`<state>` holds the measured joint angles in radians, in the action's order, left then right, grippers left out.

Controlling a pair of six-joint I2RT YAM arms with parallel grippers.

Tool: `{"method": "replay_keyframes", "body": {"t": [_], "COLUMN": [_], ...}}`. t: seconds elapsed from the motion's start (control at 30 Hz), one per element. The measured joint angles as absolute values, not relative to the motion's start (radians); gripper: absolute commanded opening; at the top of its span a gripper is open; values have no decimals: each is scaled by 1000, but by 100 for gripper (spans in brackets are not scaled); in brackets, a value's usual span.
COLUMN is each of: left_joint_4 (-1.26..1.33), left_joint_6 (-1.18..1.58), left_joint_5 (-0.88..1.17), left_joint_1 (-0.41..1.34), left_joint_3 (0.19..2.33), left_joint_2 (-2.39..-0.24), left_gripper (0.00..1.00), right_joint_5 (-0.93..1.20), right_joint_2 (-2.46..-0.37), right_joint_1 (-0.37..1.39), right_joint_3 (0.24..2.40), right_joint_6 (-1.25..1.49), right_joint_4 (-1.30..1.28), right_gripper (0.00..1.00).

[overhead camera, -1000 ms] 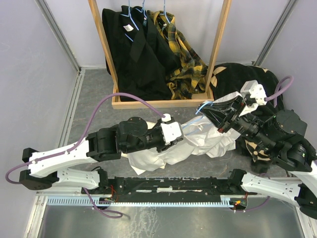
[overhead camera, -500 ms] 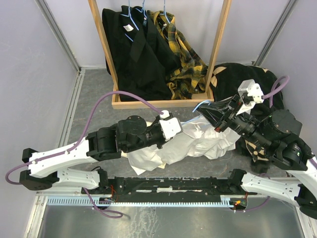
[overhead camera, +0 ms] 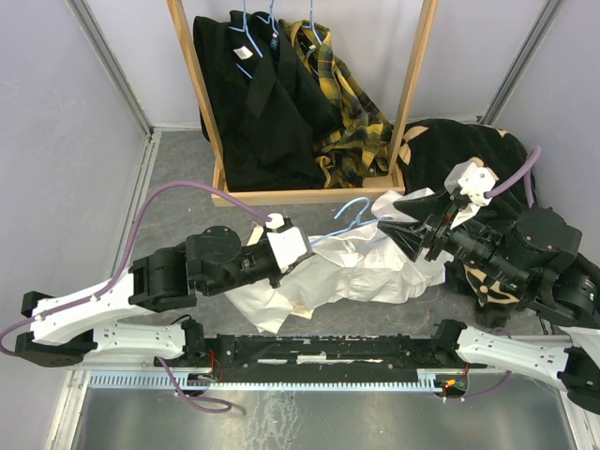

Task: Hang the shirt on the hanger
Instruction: Hang the shirt on the hanger.

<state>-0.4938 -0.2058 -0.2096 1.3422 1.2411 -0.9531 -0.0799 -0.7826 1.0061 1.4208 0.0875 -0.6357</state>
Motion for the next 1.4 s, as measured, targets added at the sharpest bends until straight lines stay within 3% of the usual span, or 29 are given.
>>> {"method": "replay_keyframes", "body": {"t": [0.17,0.43,0.67,1.0,1.13,1.4], "left_joint_4": [-525,-545,-560,-571,-570,-574], "left_joint_6": [-186,-175,-169,-168,-168,-156], "left_joint_5": [-210,-233,-255,-261,-259,-253], "left_joint_1": [1342,1343,1343,1343,1343,1343], "left_joint_3": [1237,1236,1236,1236,1236,1235], "left_joint_2": [-938,-947,-976,-976,-979,-1011], "left_gripper": [3,3,3,3,3,3], "right_joint_5": [-163,-223,-321,-407,-416,-457], "right_joint_2": [-793,-846,-868,-859,-857,-889], "right_joint_1": [1006,1006,1006,1007,1008,1008], "right_joint_3": [1471,1486,1470,1467,1467,1512], "right_joint_6": [72,68,56,46,44,30], "right_joint_4": [-805,-964,-997,-1000,-1000,-1013], "right_gripper": [67,68,39,8,0,0]}}
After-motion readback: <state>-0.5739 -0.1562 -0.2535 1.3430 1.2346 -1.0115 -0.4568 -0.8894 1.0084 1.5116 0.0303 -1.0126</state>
